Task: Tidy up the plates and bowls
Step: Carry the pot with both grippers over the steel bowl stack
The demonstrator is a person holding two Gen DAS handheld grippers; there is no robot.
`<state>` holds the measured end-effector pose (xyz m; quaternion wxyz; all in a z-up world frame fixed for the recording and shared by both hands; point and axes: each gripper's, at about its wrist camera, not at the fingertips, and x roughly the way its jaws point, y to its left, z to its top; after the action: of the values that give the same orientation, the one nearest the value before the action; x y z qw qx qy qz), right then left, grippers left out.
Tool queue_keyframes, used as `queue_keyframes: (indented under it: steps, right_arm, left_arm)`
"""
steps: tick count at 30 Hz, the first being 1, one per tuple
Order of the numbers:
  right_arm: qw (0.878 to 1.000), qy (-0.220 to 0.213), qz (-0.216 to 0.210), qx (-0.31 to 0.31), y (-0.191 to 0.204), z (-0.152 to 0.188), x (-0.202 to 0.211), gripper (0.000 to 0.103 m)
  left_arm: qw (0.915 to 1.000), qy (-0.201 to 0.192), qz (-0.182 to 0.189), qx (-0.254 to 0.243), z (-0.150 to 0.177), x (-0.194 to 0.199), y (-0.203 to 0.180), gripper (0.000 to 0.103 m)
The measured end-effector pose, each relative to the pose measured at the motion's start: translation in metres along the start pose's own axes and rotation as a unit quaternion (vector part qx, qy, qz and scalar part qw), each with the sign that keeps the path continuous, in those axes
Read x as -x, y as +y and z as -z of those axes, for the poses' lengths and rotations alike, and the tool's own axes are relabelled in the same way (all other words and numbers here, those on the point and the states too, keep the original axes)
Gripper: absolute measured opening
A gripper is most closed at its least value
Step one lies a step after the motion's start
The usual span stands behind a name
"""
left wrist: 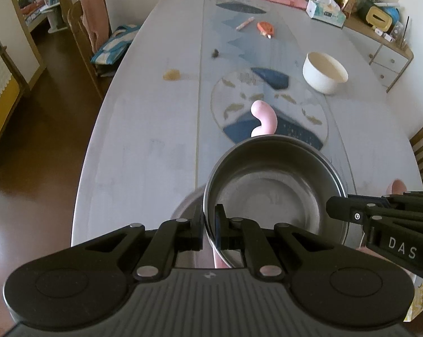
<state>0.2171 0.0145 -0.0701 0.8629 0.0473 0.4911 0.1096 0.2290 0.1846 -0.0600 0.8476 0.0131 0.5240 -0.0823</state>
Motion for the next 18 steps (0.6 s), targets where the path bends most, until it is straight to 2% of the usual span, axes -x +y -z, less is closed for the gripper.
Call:
queue_keyframes:
  steps: [8,18]
  right_arm:
    - [1.0,0.02,-0.006,-0.005,0.003,0.025,-0.01,0.009]
    - [0.999,0.041,-0.004,0.005,0.009,0.043,-0.024,0.009]
  left_arm:
    - [0.9999,0.013,-0.003,-0.001,0.026,-0.006,0.005,0.006]
    - [0.9997,0.024,-0.006,-0.003,0.04,-0.017,0.01,0.006]
